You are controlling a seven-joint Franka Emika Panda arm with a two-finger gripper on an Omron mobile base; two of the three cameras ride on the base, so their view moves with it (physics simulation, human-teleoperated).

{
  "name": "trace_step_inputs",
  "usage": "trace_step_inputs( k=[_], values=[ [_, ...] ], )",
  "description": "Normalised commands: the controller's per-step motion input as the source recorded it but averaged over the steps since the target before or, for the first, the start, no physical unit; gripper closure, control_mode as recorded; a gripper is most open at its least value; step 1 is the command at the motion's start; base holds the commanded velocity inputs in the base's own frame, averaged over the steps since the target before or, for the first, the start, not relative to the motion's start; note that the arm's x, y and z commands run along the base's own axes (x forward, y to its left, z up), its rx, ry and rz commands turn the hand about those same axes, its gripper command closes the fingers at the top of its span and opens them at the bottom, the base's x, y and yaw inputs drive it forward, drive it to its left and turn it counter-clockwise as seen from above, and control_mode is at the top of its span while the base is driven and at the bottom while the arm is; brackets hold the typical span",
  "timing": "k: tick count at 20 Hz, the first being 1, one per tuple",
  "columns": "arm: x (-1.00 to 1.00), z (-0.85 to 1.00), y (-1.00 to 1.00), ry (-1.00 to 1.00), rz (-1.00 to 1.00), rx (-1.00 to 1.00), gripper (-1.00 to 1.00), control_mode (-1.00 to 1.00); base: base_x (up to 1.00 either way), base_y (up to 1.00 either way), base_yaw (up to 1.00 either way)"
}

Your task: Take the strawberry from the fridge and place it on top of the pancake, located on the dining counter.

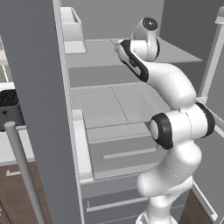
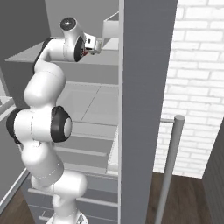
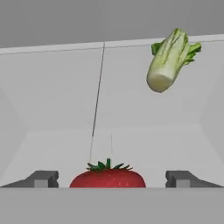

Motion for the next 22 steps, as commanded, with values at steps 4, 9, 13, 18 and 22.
trace_step_inputs(
  k=[4, 9, 13, 18, 22],
  values=[
    [0.00, -0.10, 0.01, 0.00, 0.00, 0.00, 1.00, -1.00, 0.00, 0.00, 0.00],
    [-0.07, -0.07, 0.00, -0.05, 0.00, 0.00, 1.00, -1.00, 0.00, 0.00, 0.00],
    [-0.69, -0.05, 0.00, -0.10, -0.01, 0.00, 1.00, -1.00, 0.00, 0.00, 0.00],
    [-1.00, 0.06, 0.00, -0.16, -0.08, 0.00, 1.00, -1.00, 0.00, 0.00, 0.00],
    [-1.00, 0.14, 0.04, -0.04, -0.05, 0.00, 1.00, -1.00, 0.00, 0.00, 0.00]
  ],
)
